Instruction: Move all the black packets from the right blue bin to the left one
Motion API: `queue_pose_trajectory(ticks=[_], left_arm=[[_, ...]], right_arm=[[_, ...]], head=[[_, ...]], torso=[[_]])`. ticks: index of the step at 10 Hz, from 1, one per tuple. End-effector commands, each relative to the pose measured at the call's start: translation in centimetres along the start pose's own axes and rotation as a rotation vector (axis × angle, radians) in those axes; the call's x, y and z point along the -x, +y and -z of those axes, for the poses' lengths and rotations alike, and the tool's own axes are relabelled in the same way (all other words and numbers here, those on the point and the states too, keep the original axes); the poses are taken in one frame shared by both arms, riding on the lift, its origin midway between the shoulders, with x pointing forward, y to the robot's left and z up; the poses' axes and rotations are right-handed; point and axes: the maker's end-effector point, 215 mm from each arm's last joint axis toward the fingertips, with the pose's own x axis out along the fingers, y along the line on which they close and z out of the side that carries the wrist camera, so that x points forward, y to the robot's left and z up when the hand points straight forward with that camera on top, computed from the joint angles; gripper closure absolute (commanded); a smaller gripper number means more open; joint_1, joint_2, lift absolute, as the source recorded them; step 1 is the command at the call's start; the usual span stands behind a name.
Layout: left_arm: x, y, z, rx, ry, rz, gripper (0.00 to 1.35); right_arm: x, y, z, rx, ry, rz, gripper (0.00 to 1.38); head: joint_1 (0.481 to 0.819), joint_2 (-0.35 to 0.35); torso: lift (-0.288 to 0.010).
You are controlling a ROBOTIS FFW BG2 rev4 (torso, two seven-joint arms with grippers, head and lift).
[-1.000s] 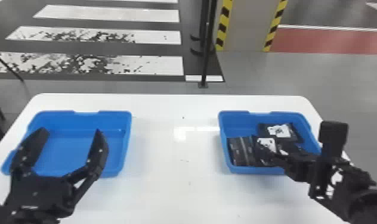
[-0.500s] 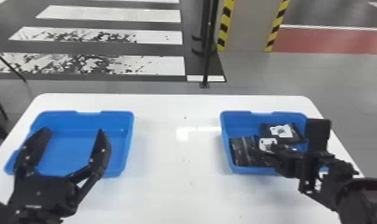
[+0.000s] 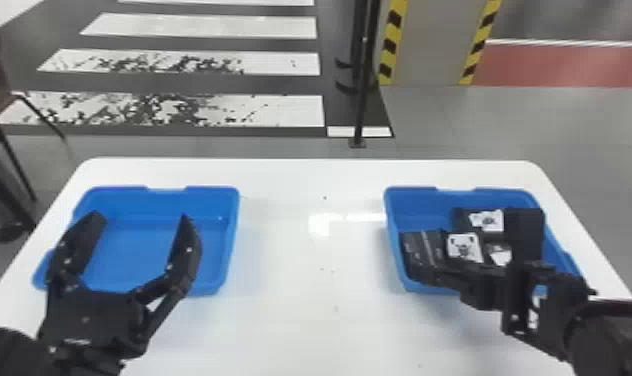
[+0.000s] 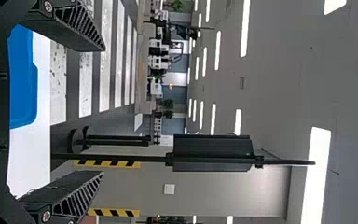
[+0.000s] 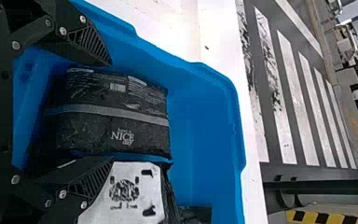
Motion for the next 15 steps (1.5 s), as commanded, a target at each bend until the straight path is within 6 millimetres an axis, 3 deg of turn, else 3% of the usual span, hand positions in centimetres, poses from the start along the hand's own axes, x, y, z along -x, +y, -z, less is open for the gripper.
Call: queue_pose_trajectory(ticks=[1,3,7,9,11,12,14,15], left_arm=[[-0.1,-0.1,-0.2,-0.008,-0.01,0.003,0.09],[-0.1,0.0,-0.3,-0.008,-0.01,0.002,0.09],[0.0,0.1,-0.3,-0.007,-0.012,0.0,0.09],[0.0,0.1,-0.3,-0.006,-0.015,0.001,0.09],[0.1,0.1,-0.4,-0.006,-0.022,0.0,0.1],[0.1,0.1,-0.5,-0.004,-0.022,0.0,0.1],[0.0,0.0,-0.2,0.003,-0.018,0.0,0.09],[0.0,0.0,-0.2,0.018,-0.021,0.0,0.1]], right_arm=[[-0.4,0.7,0.8,-0.004,0.027,-0.018,0.32],[-0.5,0.7,0.8,-0.005,0.032,-0.018,0.39],[-1.0,1.7,-0.6,-0.053,-0.03,-0.08,1.04],[-0.2,2.8,-2.6,-0.086,-0.128,-0.127,1.04],[2.1,1.8,-5.2,-0.066,-0.243,-0.093,1.04],[3.3,2.2,-6.6,-0.063,-0.302,-0.098,1.04],[5.0,5.8,-10.1,-0.046,-0.415,-0.234,1.04],[5.6,10.2,-10.8,-0.047,-0.443,-0.35,1.04]], head=[[0.695,-0.013],[0.695,-0.002],[0.695,0.007],[0.695,0.015],[0.695,0.018],[0.695,0.013],[0.695,0.004],[0.695,0.021]], torso=[[-0.14],[-0.14],[-0.14],[-0.14],[-0.14],[-0.14],[-0.14],[-0.14]])
